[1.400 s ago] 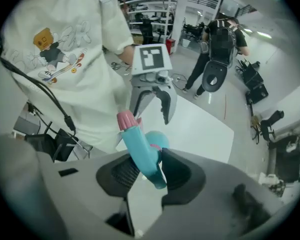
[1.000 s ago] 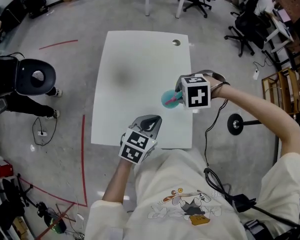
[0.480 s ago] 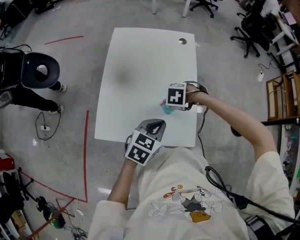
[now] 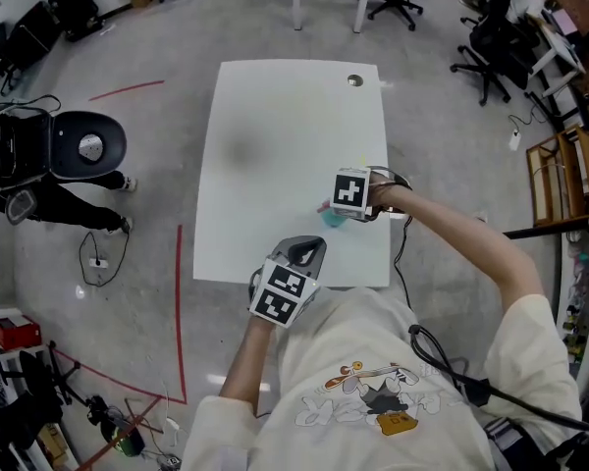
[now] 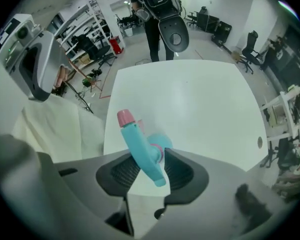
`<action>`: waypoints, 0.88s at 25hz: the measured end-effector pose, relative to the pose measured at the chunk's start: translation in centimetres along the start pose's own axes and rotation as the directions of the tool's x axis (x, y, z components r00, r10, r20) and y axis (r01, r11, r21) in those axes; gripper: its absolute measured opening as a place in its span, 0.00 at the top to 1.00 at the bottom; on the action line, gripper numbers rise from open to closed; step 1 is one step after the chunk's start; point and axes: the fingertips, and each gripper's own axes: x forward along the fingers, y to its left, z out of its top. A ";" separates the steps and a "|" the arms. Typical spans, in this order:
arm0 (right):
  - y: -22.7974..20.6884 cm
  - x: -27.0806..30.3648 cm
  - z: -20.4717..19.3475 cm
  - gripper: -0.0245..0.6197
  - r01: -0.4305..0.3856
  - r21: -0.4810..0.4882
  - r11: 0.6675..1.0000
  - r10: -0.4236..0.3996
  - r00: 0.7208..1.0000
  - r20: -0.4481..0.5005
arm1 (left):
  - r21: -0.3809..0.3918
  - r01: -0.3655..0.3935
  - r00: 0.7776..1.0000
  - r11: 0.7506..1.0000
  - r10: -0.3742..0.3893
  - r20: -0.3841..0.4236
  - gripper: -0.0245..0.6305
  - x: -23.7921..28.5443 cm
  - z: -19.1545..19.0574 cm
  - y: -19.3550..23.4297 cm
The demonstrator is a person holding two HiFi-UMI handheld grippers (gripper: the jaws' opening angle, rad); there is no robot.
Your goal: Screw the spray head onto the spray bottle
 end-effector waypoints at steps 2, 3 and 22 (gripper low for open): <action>0.1 -1.0 -0.5 0.76 -0.019 0.038 0.999 0.017 0.999 0.047 | -0.004 -0.009 1.000 1.000 0.009 0.012 0.95 -0.2 0.6 0.1; 0.3 -1.4 -0.7 0.76 -0.035 0.065 0.997 0.030 0.997 0.078 | -0.008 -0.015 1.000 1.000 0.015 0.014 0.95 -0.3 0.7 0.4; 1.0 -4.3 -2.3 0.87 -0.051 0.241 0.969 -0.029 0.948 0.317 | 0.023 -0.011 1.000 1.000 0.011 -0.020 0.95 2.0 1.5 0.1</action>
